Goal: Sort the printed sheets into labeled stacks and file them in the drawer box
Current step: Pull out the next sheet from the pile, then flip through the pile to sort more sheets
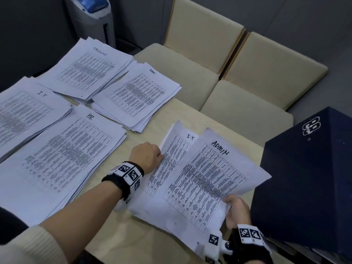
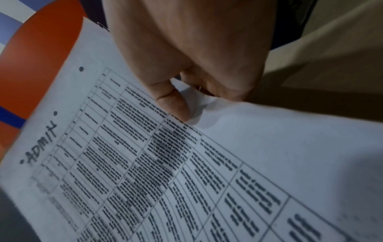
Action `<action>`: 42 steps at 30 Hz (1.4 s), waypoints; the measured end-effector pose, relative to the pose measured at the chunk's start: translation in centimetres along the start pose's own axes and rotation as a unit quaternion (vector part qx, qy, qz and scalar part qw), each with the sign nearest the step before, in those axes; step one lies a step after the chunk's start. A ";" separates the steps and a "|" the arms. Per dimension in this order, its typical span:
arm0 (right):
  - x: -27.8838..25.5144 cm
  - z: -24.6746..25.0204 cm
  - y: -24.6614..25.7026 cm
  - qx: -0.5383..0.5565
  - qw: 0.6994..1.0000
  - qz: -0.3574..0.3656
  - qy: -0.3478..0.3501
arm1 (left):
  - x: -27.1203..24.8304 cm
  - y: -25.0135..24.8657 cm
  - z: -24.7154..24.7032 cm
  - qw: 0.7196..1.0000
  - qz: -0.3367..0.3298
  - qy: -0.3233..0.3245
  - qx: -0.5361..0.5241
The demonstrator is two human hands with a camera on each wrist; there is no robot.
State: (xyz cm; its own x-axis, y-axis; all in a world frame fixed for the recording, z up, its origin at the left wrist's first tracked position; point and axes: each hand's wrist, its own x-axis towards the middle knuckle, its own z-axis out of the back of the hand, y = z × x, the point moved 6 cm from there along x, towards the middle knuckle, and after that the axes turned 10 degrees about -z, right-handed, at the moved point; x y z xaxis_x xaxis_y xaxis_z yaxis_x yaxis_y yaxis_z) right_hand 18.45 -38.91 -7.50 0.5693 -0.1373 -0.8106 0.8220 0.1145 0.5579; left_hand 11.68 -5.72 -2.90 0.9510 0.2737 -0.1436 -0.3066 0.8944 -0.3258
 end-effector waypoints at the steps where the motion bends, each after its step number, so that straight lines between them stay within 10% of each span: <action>1: 0.1 0.0 0.0 0.000 1.000 -0.001 -0.005 | 0.0 0.1 -0.2 1.000 0.000 -0.006 -0.027; 5: -0.1 -0.3 0.2 0.010 1.000 -0.005 -0.003 | -0.4 0.2 -1.2 0.978 -0.009 -0.025 -0.208; 12: -1.7 -0.6 0.6 -0.014 0.999 0.020 0.028 | -2.5 -1.1 -2.7 0.812 0.045 0.024 -0.582; 26: -2.4 -0.5 2.9 -0.005 0.990 0.131 -0.052 | -2.8 1.2 -2.8 0.957 0.110 -0.089 -0.254; 29: -3.2 -1.4 4.2 0.008 0.987 0.158 -0.038 | -3.4 0.4 -1.1 0.948 0.088 -0.180 -0.246; 35: -5.0 -6.3 5.8 0.023 0.988 0.145 0.043 | -3.4 -0.7 -0.3 0.916 0.035 -0.073 -0.392; 42: -4.0 -10.5 5.7 -0.002 0.985 0.172 0.031 | -2.2 7.7 5.3 0.855 0.092 -0.148 -0.488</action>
State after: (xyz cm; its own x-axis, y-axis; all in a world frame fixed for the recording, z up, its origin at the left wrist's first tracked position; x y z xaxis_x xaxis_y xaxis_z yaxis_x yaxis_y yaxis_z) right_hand 20.64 -27.38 -2.97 0.8123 -0.0285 -0.5825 0.5798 0.1477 0.8013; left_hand 7.41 2.46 -0.19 0.8072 0.5848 -0.0801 -0.2013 0.1451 -0.9687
